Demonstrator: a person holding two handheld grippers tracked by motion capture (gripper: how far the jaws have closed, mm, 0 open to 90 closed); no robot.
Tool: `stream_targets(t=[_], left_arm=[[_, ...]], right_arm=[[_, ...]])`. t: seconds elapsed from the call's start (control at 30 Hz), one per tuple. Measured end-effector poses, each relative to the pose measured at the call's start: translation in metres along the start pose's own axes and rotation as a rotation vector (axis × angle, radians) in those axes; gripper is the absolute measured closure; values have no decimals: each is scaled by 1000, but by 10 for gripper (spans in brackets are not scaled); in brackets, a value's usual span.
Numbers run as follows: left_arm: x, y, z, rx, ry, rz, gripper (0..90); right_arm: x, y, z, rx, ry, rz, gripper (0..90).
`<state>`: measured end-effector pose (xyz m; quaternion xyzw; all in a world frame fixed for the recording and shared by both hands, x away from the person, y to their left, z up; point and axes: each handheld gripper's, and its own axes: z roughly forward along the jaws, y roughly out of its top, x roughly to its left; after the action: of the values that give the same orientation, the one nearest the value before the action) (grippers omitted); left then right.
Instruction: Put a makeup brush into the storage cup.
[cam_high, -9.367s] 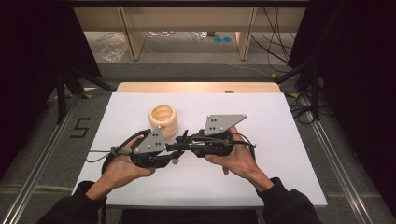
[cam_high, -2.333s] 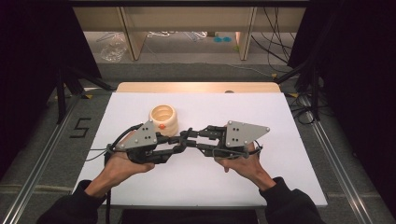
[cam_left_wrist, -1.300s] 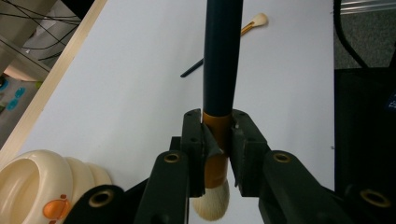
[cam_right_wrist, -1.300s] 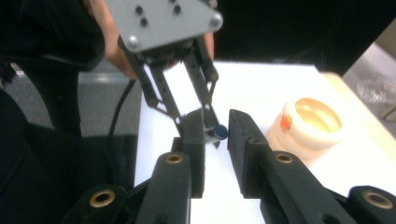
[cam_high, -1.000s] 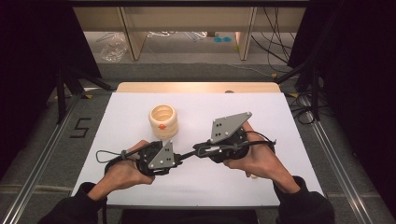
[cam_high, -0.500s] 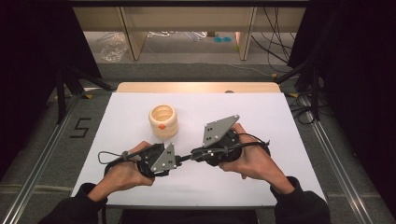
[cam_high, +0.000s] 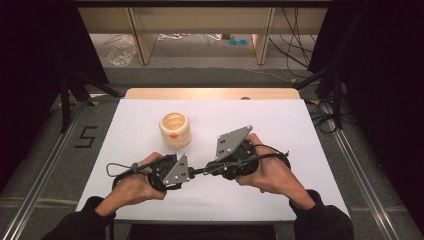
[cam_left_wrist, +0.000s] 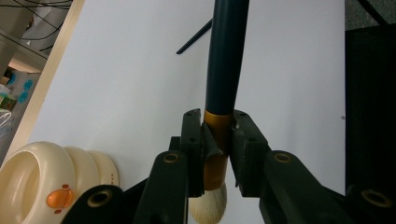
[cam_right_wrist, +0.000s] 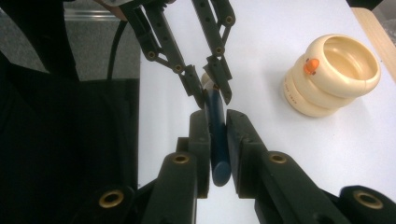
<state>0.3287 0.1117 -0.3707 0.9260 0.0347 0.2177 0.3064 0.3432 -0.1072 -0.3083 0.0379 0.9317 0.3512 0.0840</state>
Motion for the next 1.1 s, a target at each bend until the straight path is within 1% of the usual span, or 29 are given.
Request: stream_targets(t=[0.03,0.07,0.1,0.17,0.2,0.27,0.3,0.37,0.43,0.53,0.6,0.63,0.67,0.8,0.97,1.1], left_arm=[[0,0,0,8,-3,9,768],[-1,0,0,12,-5,8,769],[0,0,0,17,6,19,769],[-1,0,1,17,10,22,769],[-1,0,2,14,1,19,769],[-2,1,1,21,9,32,770],[-3,2,1,24,6,39,770],[-3,3,0,21,13,42,770],[-4,3,1,26,6,45,770],[-5,4,0,29,20,58,770],[-5,4,1,31,9,58,770],[-5,4,1,32,9,59,770],[-5,3,1,29,16,56,770],[-4,3,1,19,7,41,768],[-4,3,-1,11,21,42,763],[-3,3,-2,10,27,50,758]], right_arm=[[0,0,0,4,-3,2,816],[0,-1,1,13,-8,4,816],[-1,-1,2,14,-4,7,816],[-1,-2,5,19,-4,17,814],[-1,-2,7,20,0,15,812],[-2,-2,10,28,3,16,809],[-1,-2,11,32,4,20,807],[-1,-2,15,42,6,23,804],[-1,-2,19,45,5,26,800],[0,-1,24,64,-2,27,796],[0,-1,27,72,0,24,794],[1,-1,28,79,1,25,794],[1,0,29,74,2,25,793],[1,0,28,84,-3,24,795],[-2,-4,28,83,4,21,795],[0,-4,29,109,-14,12,794]])
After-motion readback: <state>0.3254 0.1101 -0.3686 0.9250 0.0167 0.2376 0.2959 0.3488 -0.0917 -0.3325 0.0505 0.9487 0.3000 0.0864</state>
